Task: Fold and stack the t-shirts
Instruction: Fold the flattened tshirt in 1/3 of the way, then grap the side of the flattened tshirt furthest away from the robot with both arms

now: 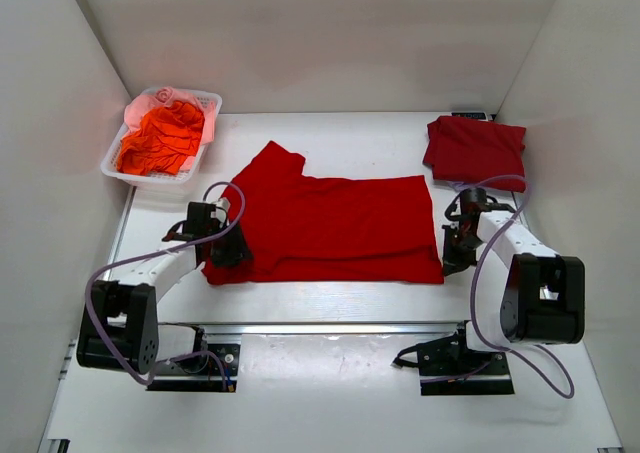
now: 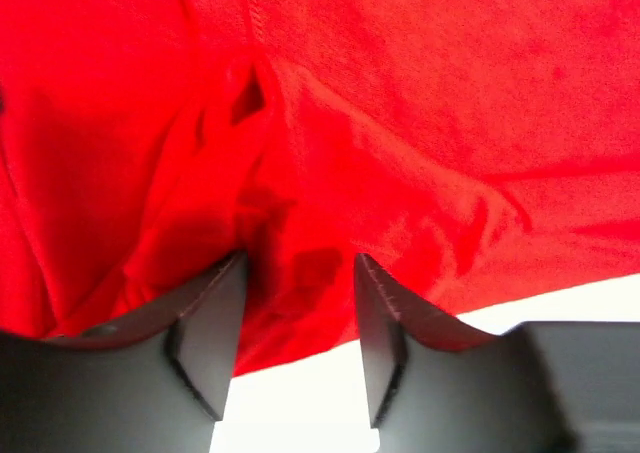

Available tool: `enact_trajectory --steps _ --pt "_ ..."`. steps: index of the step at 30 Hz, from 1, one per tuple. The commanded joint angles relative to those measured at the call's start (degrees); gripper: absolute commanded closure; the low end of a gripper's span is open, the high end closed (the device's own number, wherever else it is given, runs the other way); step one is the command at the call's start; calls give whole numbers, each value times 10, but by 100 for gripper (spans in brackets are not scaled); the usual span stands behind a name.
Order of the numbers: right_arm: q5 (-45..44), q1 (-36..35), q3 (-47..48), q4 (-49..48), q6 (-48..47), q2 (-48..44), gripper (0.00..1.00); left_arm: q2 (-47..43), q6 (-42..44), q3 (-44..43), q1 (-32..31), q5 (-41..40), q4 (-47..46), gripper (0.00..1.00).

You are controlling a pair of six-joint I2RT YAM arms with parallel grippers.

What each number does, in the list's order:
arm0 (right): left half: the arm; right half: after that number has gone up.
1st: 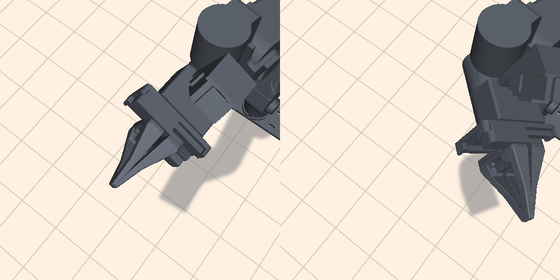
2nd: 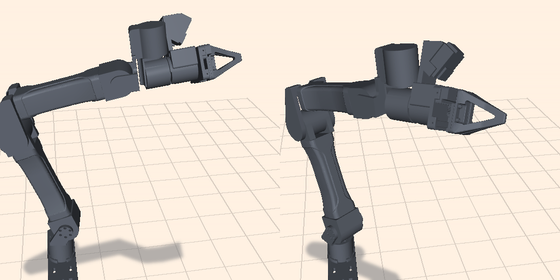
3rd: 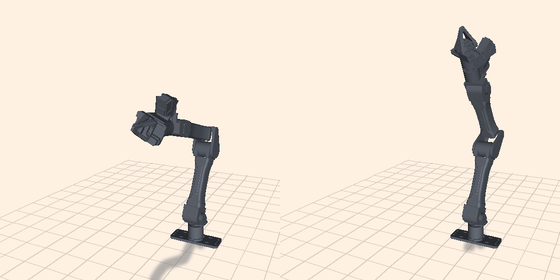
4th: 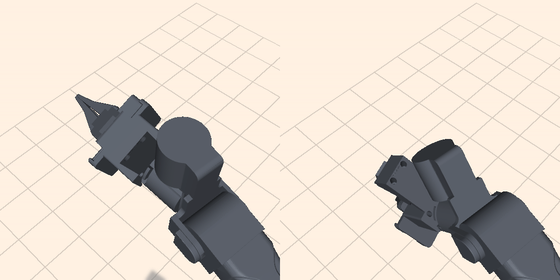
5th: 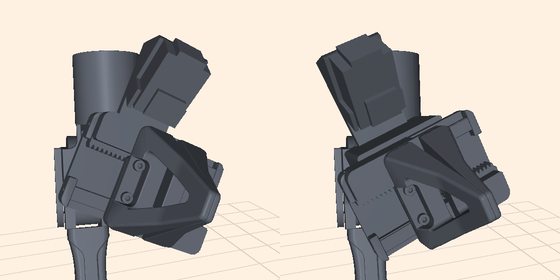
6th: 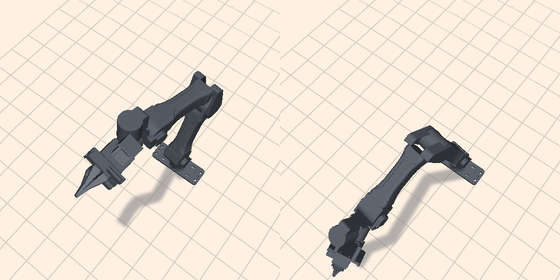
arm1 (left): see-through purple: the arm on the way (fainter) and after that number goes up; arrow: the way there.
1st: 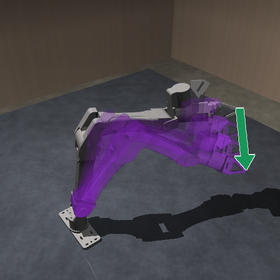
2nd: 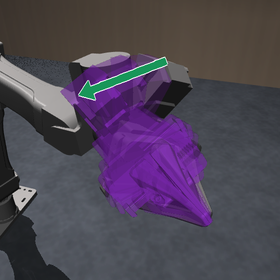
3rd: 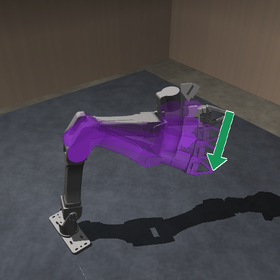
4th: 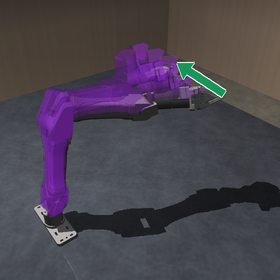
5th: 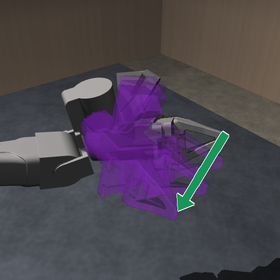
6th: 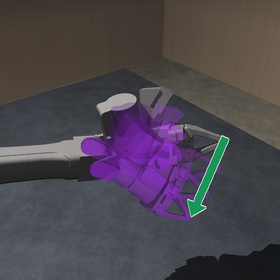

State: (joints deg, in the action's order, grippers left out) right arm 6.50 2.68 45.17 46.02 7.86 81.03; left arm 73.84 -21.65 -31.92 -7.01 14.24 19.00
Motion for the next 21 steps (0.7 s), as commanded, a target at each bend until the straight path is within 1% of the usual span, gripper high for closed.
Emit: enact_trajectory --steps 1,3,6,8,9,10,12,13,14,15,16,17,18,21 --pt "-25 2 40 19 -22 -1 100 -39 4 -28 0 23 34 40" --pt "-20 -7 55 21 -23 -7 100 -67 -1 -45 5 27 45 37" --pt "-14 -21 85 14 -13 -23 100 -85 -5 -86 9 22 46 33" --pt "-5 -22 96 -6 -9 -28 92 -80 -5 -118 5 11 16 31" --pt "3 -22 103 -15 -6 -19 89 -58 -2 -141 2 10 1 30" --pt "7 -22 112 -30 -4 -14 84 -44 -1 -156 3 9 -6 30" --pt "15 -23 141 -44 7 2 75 21 8 -214 -4 5 -40 30" --pt "18 -26 157 -52 8 8 73 66 11 -228 -7 -6 -49 30" --pt "23 -32 166 -57 18 20 71 88 15 -263 -7 -10 -62 30" --pt "28 -40 182 -56 17 32 70 131 27 -298 -10 -12 -70 30" --pt "33 -42 193 -65 19 46 69 175 30 -315 -12 -19 -74 32" --pt "33 -48 198 -67 19 53 69 197 30 -353 -9 -16 -74 32" --pt "41 -48 210 -70 22 62 69 238 32 -392 -7 -18 -74 33" --pt "49 -59 219 -88 28 70 69 331 41 -478 -5 -37 -62 32"
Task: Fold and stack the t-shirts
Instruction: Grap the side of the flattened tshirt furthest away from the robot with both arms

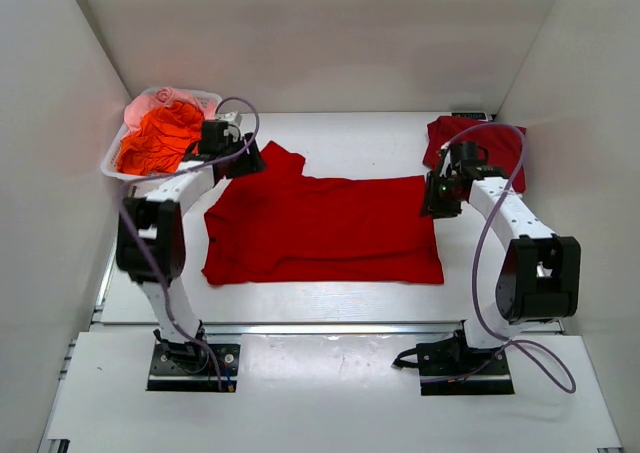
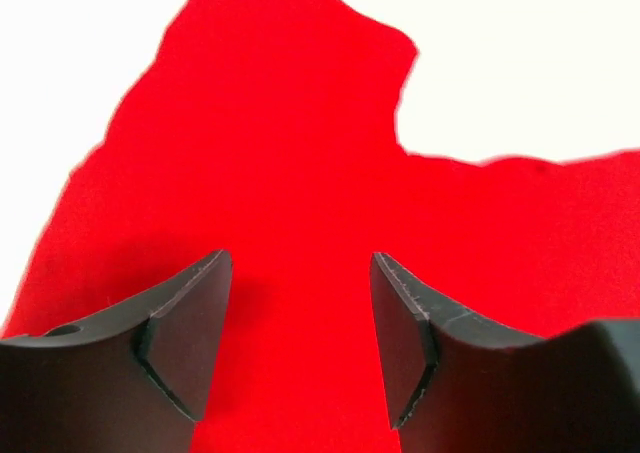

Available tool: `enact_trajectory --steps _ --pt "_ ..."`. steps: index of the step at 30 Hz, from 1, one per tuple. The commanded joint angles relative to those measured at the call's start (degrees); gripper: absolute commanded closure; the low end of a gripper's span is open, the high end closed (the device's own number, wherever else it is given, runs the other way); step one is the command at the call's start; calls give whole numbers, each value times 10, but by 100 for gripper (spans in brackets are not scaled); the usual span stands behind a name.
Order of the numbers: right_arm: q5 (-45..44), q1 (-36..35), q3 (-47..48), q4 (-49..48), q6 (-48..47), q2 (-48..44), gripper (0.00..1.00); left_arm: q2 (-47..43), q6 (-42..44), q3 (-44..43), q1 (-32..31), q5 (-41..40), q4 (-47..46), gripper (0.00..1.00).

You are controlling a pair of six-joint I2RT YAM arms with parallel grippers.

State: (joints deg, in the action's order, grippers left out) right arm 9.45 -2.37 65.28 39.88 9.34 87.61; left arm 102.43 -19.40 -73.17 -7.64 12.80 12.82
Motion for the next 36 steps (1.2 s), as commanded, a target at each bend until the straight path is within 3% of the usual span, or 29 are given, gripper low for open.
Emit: enact_trajectory --steps 1,14,17,18,24,27,32,36 --pt "24 -11 21 -37 13 9 69 77 25 -86 2 -36 5 30" --pt "32 18 27 -86 16 61 69 304 93 -371 -8 -127 104 22" --pt "35 23 32 -94 15 73 69 351 103 -452 -17 -127 159 21" --pt "31 23 46 -92 11 89 69 404 103 -547 -18 -131 230 18" --pt "36 23 56 -93 10 97 68 487 109 -722 -20 -119 355 18" --pt "37 40 57 -96 8 102 68 485 111 -721 -19 -115 361 21" --pt "38 47 56 -97 8 105 68 447 120 -629 -23 -109 341 22" --pt "40 50 50 -100 7 106 68 456 125 -634 -26 -98 362 29"
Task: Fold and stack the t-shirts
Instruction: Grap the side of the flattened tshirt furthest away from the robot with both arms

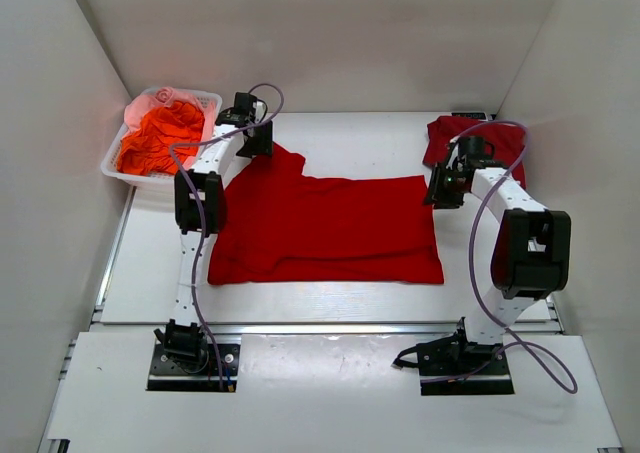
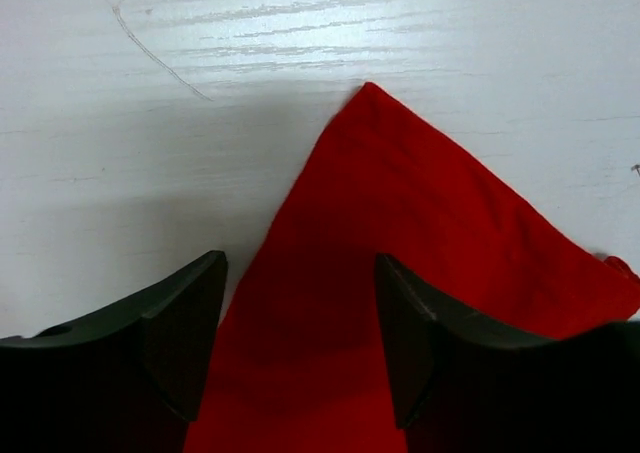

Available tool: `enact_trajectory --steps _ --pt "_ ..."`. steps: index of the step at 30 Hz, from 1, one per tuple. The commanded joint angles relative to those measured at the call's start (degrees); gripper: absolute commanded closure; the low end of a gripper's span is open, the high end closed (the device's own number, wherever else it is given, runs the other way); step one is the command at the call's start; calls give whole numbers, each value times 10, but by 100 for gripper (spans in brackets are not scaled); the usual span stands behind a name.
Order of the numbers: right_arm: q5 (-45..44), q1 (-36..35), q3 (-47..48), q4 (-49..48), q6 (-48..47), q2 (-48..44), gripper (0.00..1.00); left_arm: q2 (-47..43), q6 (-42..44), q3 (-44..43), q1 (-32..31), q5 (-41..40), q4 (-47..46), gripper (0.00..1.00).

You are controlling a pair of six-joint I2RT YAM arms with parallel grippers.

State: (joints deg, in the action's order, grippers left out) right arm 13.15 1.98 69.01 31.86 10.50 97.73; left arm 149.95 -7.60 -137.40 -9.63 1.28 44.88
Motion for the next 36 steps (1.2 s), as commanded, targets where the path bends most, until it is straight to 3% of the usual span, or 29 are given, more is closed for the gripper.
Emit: enact_trajectory --steps 1,2,6,9,20,29,32,33,34,36 --pt "3 7 11 -22 -6 7 67 -17 10 -6 1 21 51 31" --pt "0 6 14 -26 -7 4 67 -6 4 -19 1 30 60 38" --pt "-25 13 24 -48 -4 35 60 10 -2 -30 10 64 68 100" --pt "-19 16 54 -65 5 67 46 1 -3 -17 14 71 71 100" --pt "-47 0 204 -46 18 206 46 -129 -15 186 25 90 -56 100" --pt "-50 -19 285 -9 17 282 48 -152 -31 209 37 115 -69 100" --pt "-44 -15 311 1 15 301 62 -164 -37 221 41 120 -80 100" --pt "-45 -15 314 7 19 305 75 -166 -36 227 38 120 -81 100" --pt "-47 -15 328 11 12 313 80 -168 -37 231 43 122 -82 100" --pt "-47 -16 339 19 9 321 100 -177 -38 233 42 124 -83 100"
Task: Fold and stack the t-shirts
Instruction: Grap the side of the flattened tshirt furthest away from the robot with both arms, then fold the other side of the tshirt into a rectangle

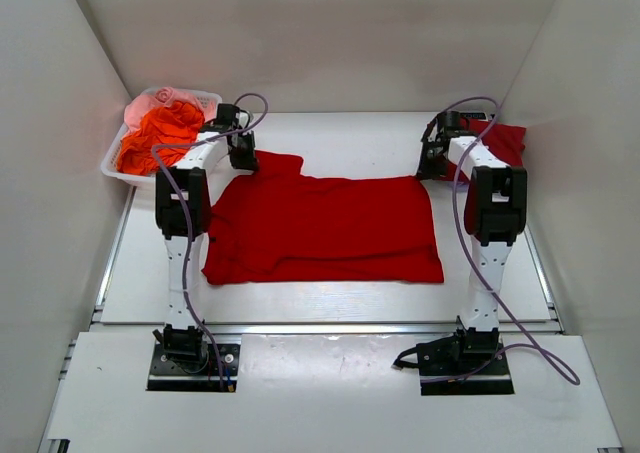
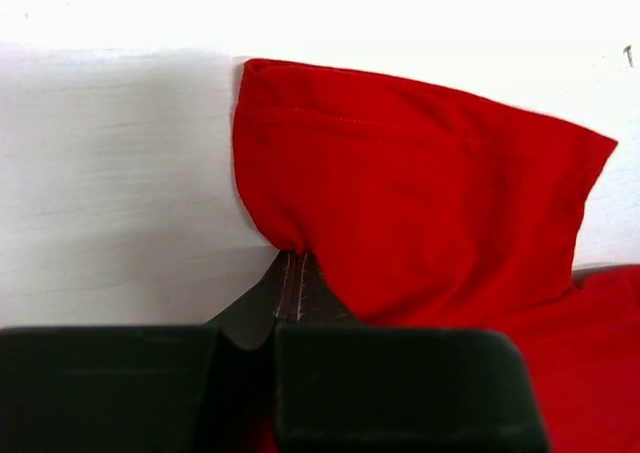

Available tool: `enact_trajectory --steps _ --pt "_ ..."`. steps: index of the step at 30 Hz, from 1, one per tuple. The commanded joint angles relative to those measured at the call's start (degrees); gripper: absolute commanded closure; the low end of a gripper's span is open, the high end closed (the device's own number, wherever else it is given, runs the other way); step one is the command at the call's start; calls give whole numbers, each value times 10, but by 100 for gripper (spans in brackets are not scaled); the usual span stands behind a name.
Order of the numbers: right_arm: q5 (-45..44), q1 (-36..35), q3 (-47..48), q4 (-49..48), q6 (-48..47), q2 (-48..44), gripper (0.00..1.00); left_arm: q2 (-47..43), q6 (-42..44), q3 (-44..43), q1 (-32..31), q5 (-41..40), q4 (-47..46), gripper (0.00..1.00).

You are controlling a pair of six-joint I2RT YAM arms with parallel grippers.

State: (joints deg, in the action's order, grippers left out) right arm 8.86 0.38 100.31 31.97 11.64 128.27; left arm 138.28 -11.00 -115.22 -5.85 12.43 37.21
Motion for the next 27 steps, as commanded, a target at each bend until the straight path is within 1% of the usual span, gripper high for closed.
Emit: enact_trajectory --steps 1,3,5,8,10,13,16,17,19,20,23,27 --pt "-7 0 34 23 -6 17 100 -61 -3 16 6 12 -7 100" --pt "-12 0 45 24 -13 19 100 -66 -9 14 7 14 -6 100" --pt "-13 -1 59 29 -24 15 100 -82 -12 22 12 32 -12 100" --pt "-6 1 41 18 -29 -17 100 -121 -20 53 18 58 -24 100" --pt "0 0 8 -2 -33 -55 100 -155 -21 77 22 63 -30 100" --pt "24 -3 -67 -44 -35 -115 99 -231 -19 135 24 71 -38 100" --pt "48 1 -122 -63 -33 -173 100 -300 -17 214 25 73 -53 100" --pt "56 0 -148 -66 -31 -191 100 -311 -14 242 26 73 -58 100" --pt "69 1 -211 -81 -32 -234 100 -362 -16 288 28 75 -57 100" --pt "67 2 -228 -86 -27 -244 100 -368 -18 318 30 78 -64 100" --pt "79 8 -310 -96 -34 -310 100 -436 -14 390 43 67 -71 100" --pt "84 18 -374 -111 -48 -364 100 -489 -7 469 49 58 -74 100"
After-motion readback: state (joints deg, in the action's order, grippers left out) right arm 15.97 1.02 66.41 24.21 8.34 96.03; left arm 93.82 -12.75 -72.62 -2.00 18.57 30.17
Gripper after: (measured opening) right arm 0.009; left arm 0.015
